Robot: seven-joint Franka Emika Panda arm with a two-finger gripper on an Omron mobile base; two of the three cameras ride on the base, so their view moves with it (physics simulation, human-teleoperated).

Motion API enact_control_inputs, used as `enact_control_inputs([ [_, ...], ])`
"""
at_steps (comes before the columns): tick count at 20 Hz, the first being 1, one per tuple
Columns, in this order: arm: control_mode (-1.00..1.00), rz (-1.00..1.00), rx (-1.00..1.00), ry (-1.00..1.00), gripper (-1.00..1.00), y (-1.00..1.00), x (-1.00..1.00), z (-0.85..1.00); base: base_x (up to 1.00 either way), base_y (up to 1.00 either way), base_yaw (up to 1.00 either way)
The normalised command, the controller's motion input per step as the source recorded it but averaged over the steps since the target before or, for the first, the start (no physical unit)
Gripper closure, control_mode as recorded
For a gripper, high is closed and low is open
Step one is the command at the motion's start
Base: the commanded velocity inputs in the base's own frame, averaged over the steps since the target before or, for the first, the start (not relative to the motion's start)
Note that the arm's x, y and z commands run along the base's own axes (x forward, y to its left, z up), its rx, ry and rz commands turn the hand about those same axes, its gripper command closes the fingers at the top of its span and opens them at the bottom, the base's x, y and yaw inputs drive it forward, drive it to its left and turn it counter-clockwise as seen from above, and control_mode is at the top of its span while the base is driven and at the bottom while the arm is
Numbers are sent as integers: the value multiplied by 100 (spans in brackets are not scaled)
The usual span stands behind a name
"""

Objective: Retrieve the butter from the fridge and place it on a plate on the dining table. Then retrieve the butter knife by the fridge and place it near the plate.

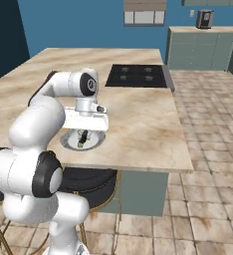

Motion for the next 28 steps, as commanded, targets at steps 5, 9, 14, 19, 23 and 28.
enact_control_inputs([
  [5,-100,-5,0,-4,100,0,100,-63,0,0,0],
  [9,-100,-8,0,0,100,0,96,-26,0,0,0],
  [14,-100,-7,0,-2,100,0,96,-39,0,0,0],
  [19,-100,-1,0,-5,100,0,84,-66,0,0,0],
  [23,-100,0,0,-8,100,0,58,-56,0,0,0],
  [28,-100,0,0,-10,100,0,34,-34,0,0,0],
])
